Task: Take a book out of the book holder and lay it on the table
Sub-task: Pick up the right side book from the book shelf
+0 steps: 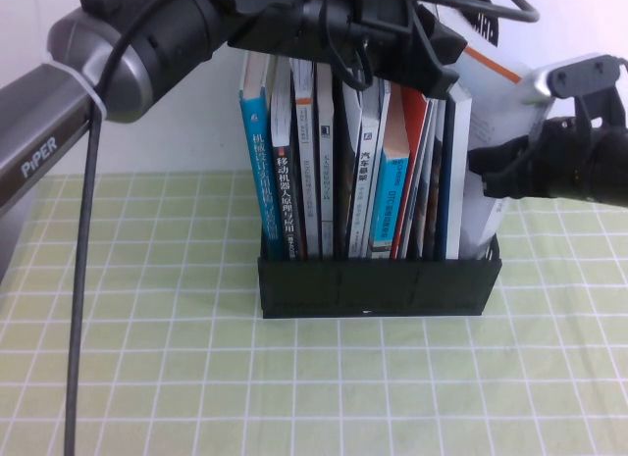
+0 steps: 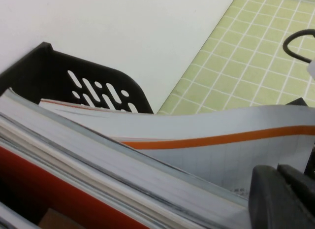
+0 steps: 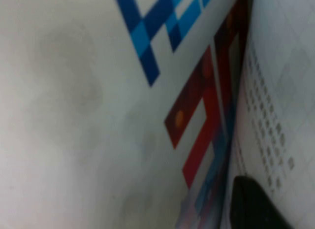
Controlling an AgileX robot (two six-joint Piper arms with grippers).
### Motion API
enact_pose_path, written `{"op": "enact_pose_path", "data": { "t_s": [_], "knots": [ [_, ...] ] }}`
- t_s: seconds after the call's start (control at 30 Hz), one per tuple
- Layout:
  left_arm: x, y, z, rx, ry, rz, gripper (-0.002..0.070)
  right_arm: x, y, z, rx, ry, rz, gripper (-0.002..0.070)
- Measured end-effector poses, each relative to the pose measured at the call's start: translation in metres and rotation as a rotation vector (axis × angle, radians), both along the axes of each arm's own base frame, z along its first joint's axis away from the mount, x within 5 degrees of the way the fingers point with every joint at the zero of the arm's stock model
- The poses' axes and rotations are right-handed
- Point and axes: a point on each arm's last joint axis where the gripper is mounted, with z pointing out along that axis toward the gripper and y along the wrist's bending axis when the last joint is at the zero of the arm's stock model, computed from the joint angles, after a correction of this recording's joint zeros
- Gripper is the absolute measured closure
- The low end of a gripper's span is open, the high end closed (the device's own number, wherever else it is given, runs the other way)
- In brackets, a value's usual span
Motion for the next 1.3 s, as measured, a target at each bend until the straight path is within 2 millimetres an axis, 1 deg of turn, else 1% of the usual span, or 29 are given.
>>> {"op": "enact_pose_path", "data": {
  "t_s": [0.17,0.23,0.3,0.37,0.5,0.6,0.67,0.77,0.83,0.93,1.03,1.1,1.2,1.3],
  "knots": [
    [0.000,0.000,0.000,0.000,0.000,0.000,0.0678,0.002,0.002,0.009,-0.013,-0.034,0.006,0.0510],
    [0.000,0.000,0.000,-0.002,0.003,0.002,0.0678,-0.001,0.000,0.019,-0.011,-0.059,-0.003,0.0510],
    [0.000,0.000,0.000,-0.009,0.015,0.008,0.0678,-0.006,-0.001,0.037,-0.007,-0.106,-0.011,0.0510],
    [-0.001,0.001,0.002,-0.013,0.021,0.012,0.0678,-0.013,-0.004,0.062,0.001,-0.175,-0.028,0.0510],
    [-0.015,0.006,0.017,-0.001,0.032,-0.016,0.0678,-0.031,-0.009,0.113,0.046,-0.305,-0.054,0.0510],
    [-0.035,0.016,0.039,0.007,0.035,-0.044,0.0678,-0.051,-0.013,0.147,0.088,-0.392,-0.058,0.0510],
    [-0.051,0.025,0.059,0.010,0.014,-0.046,0.0678,-0.066,-0.014,0.166,0.114,-0.450,-0.041,0.0510],
    [-0.074,0.042,0.088,0.003,-0.039,-0.017,0.0678,-0.088,-0.016,0.192,0.147,-0.527,-0.012,0.0510],
    [-0.088,0.052,0.104,-0.001,-0.071,0.014,0.0678,-0.104,-0.016,0.207,0.182,-0.568,0.026,0.0510],
    [-0.109,0.070,0.125,0.006,-0.098,0.068,0.0678,-0.129,-0.011,0.230,0.280,-0.588,0.132,0.0510],
    [-0.131,0.088,0.141,0.018,-0.105,0.122,0.0678,-0.151,-0.003,0.240,0.312,-0.547,0.297,0.0510],
    [-0.143,0.098,0.148,0.042,-0.109,0.153,0.0678,-0.161,0.003,0.240,0.312,-0.478,0.411,0.0510],
    [-0.164,0.118,0.159,0.074,-0.128,0.224,0.0678,-0.172,0.008,0.230,0.269,-0.339,0.538,0.0511],
    [-0.188,0.139,0.175,0.048,-0.159,0.309,0.0678,-0.180,0.009,0.218,0.151,-0.237,0.630,0.0511]
  ]
}}
